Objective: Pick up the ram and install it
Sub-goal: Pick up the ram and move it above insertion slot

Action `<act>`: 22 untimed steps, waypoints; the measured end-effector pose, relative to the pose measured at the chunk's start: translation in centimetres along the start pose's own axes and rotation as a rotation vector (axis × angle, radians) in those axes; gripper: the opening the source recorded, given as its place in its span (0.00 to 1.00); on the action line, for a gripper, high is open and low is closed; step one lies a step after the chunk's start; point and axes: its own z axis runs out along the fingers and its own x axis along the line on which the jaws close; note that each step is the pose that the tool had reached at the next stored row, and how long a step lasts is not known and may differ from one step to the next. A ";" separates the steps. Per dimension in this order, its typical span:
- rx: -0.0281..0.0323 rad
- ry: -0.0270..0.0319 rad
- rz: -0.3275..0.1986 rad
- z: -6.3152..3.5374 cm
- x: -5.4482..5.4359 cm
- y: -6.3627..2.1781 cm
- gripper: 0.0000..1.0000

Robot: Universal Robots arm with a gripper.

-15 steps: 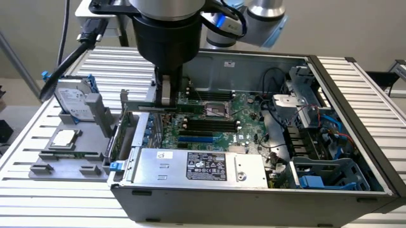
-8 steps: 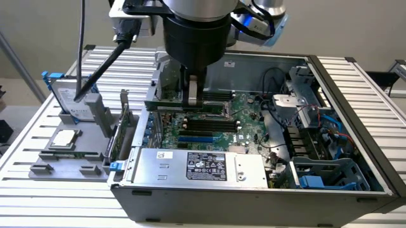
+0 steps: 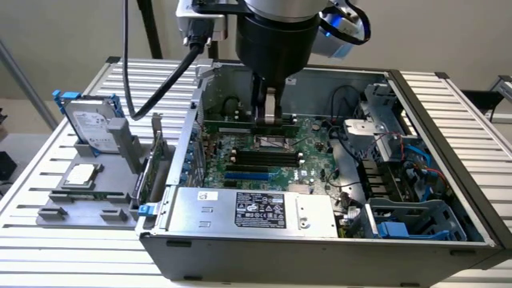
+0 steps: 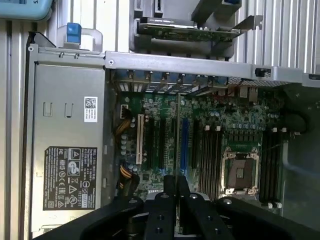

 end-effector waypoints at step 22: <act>-0.0001 0.0041 0.000 2.39 -8.6 -2.29 0.14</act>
